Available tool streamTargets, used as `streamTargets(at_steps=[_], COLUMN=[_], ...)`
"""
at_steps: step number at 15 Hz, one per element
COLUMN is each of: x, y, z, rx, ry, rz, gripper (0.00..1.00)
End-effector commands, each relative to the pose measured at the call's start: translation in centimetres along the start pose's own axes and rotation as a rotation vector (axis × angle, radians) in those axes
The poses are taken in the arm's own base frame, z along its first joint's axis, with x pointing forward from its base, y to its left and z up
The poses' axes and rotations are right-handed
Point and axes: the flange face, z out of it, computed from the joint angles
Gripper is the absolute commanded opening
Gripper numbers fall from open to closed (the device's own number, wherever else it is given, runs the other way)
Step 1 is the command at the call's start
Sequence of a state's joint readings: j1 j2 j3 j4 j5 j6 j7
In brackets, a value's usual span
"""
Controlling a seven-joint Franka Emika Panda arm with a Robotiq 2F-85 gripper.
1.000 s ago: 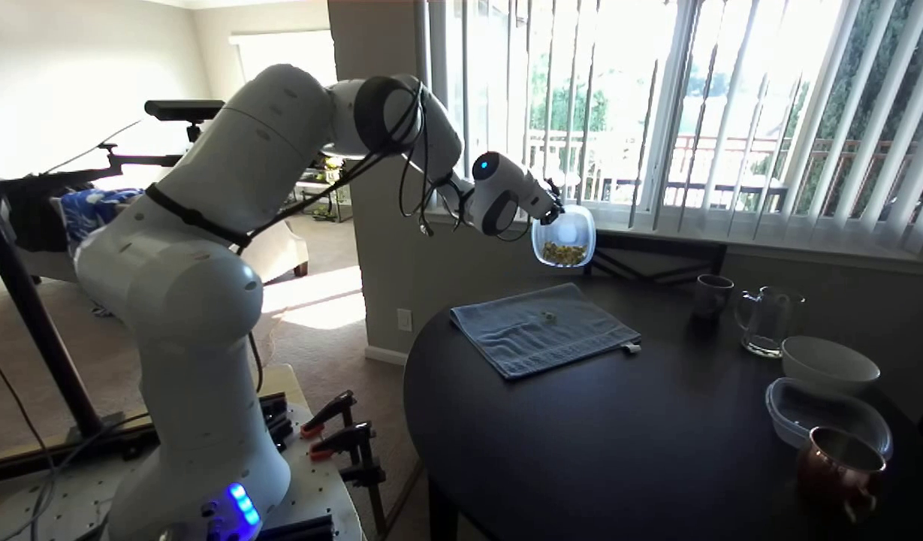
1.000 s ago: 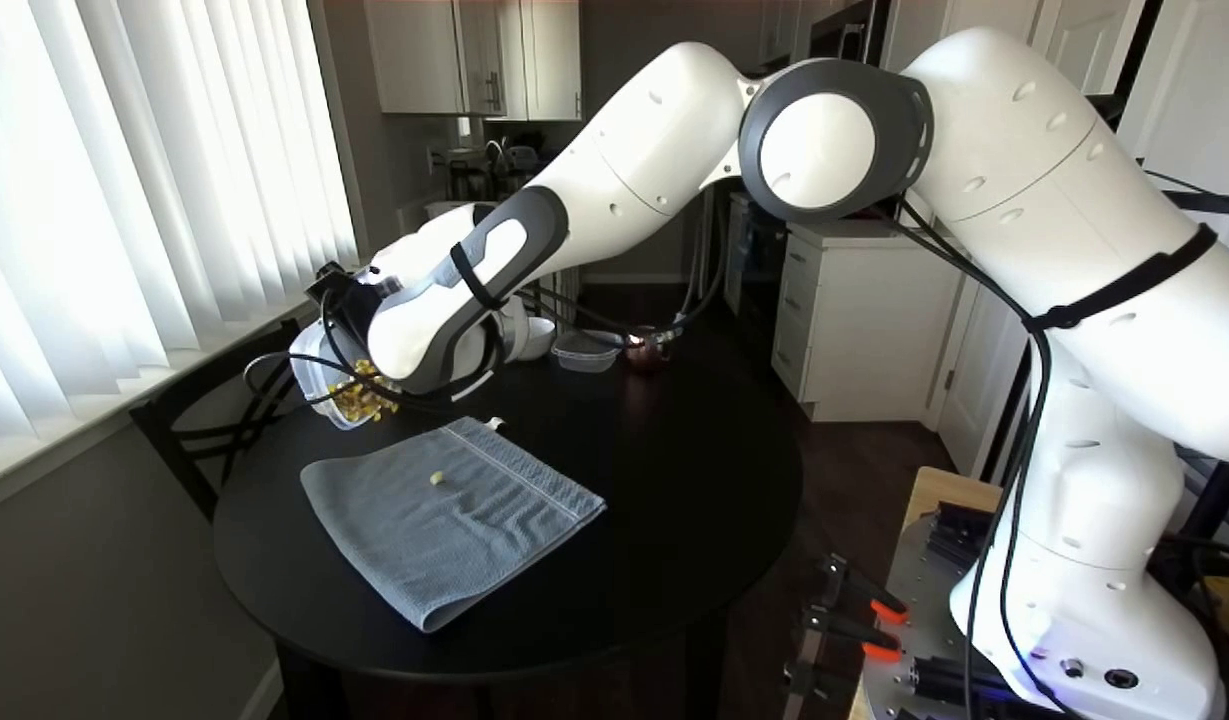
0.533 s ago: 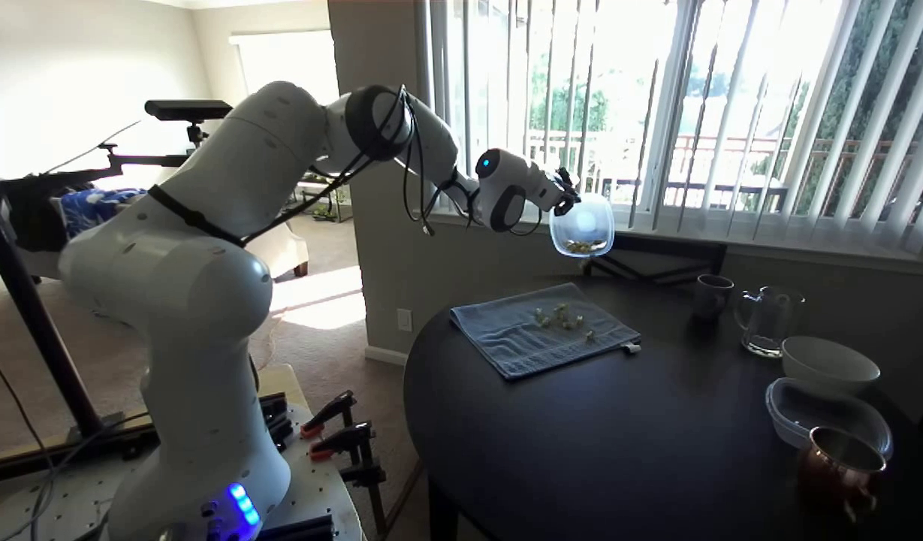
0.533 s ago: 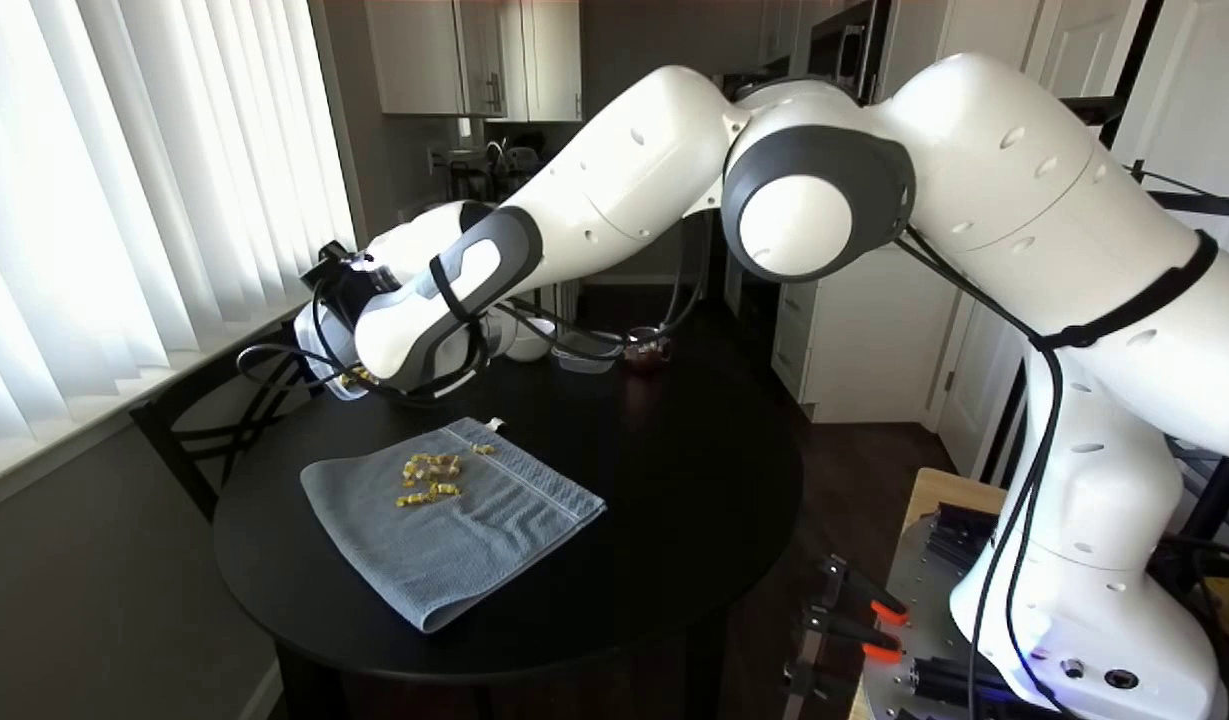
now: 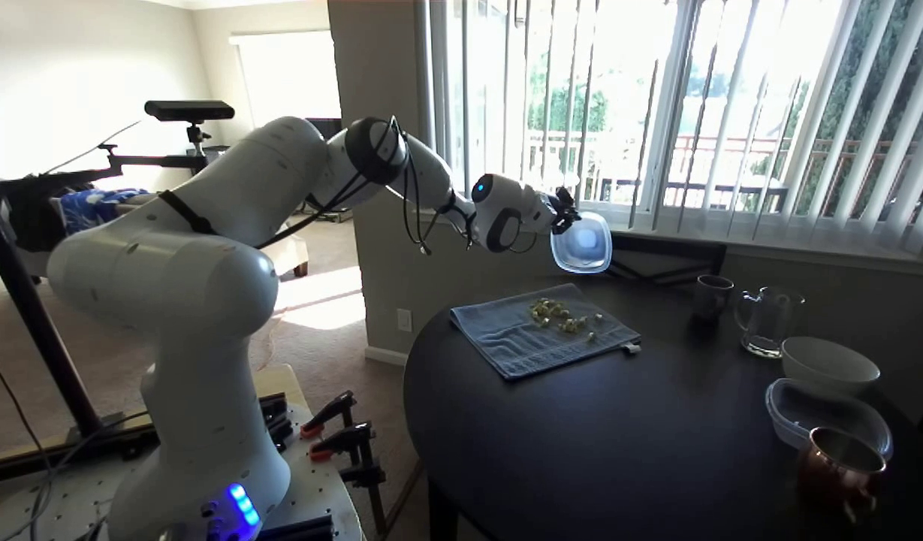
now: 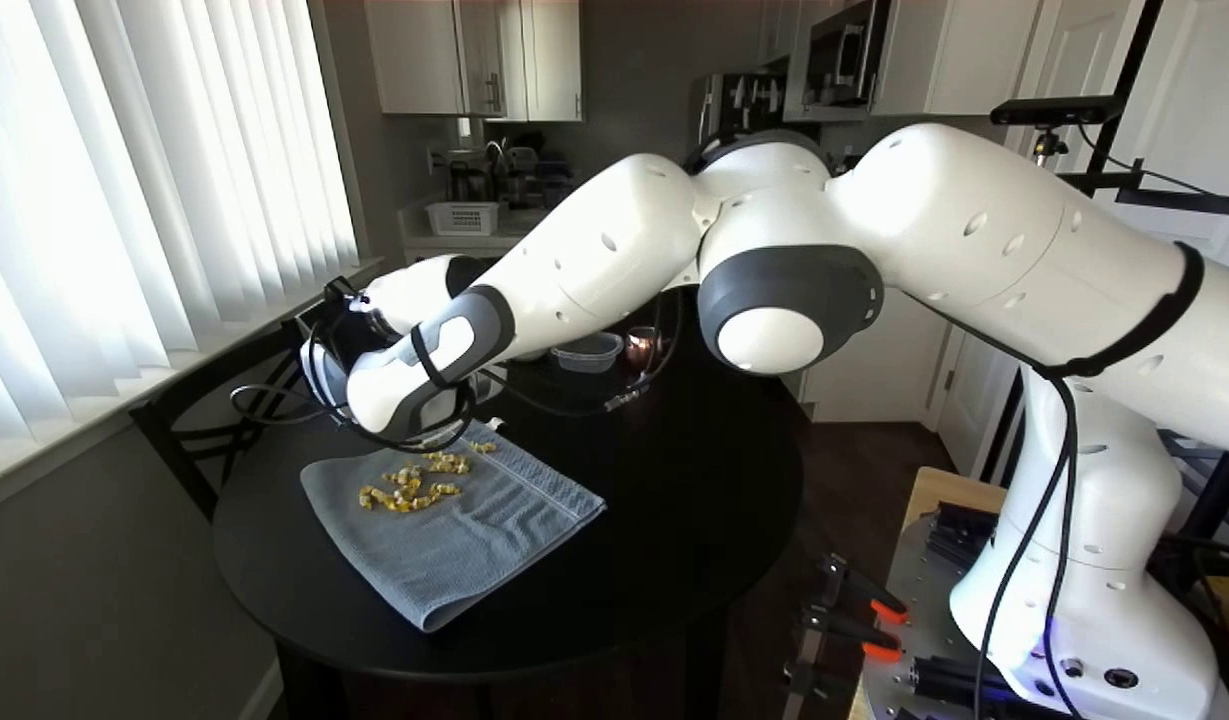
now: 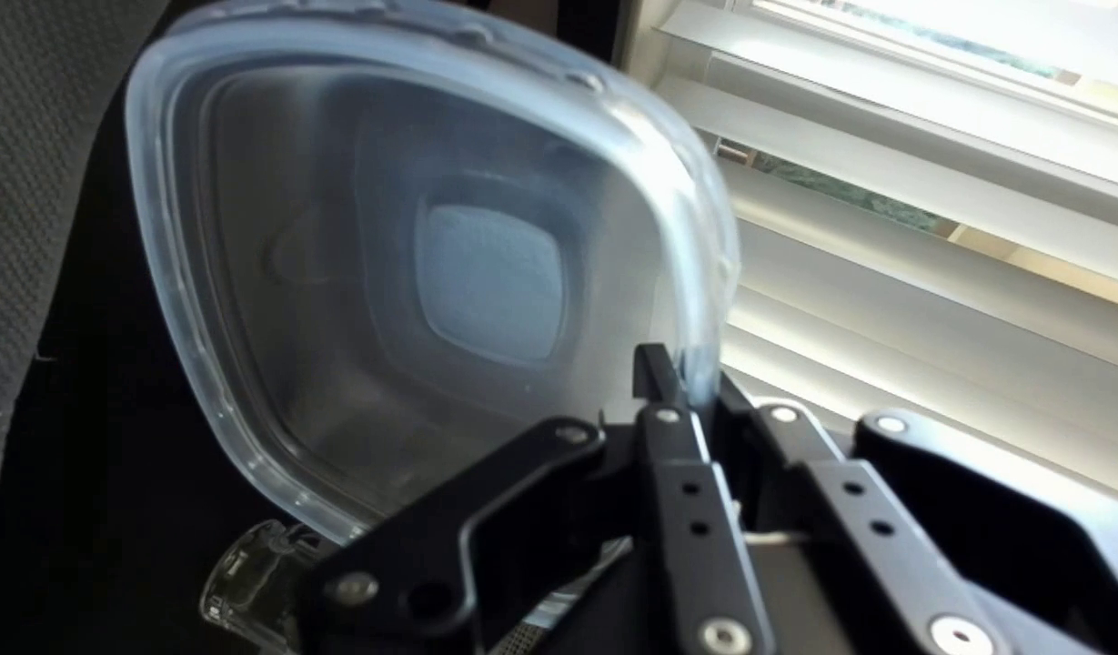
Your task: Pour the candy out of the bowl and onto the towel.
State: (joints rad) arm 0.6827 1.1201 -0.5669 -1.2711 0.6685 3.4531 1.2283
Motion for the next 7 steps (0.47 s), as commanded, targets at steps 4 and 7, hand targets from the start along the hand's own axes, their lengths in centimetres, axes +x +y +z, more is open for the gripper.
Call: streamTargets(at_steps=[4,7], x=[-0.4,-0.8], y=[2.5,4.2], z=[-0.1,-0.3], rx=[0.016,-0.015], ry=[0.101,0.107], rz=[-0.024,-0.041], gripper=[0.02,0.02])
